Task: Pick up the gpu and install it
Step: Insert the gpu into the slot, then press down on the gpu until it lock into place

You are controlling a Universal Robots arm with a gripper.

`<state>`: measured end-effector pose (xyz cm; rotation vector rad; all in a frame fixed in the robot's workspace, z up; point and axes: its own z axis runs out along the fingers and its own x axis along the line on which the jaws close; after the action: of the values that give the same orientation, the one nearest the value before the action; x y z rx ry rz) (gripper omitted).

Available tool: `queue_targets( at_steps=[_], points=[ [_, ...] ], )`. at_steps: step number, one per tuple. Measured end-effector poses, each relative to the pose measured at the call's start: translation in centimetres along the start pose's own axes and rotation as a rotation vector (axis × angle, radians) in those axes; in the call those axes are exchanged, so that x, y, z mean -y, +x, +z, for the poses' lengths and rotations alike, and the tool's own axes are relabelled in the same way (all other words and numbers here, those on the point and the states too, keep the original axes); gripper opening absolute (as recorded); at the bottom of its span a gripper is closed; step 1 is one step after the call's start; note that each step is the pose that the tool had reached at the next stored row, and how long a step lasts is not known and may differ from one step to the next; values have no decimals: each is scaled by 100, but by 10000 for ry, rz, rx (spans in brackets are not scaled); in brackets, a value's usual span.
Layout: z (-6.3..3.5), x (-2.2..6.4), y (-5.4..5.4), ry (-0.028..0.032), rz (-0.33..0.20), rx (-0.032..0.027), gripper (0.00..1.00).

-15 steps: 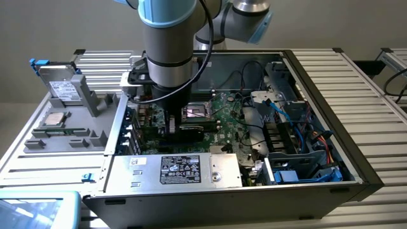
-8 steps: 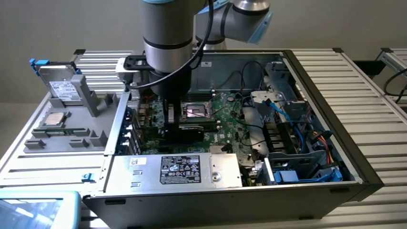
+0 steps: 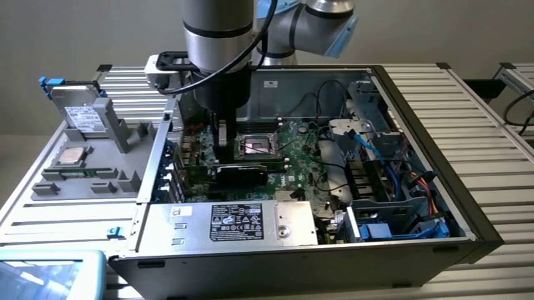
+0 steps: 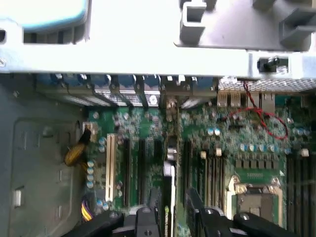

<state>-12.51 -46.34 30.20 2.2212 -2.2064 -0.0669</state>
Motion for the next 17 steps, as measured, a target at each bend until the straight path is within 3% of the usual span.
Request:
queue_targets(
  at_steps=[17],
  points=[
    [-1,0,0,-1,1,-1,33]
  ],
)
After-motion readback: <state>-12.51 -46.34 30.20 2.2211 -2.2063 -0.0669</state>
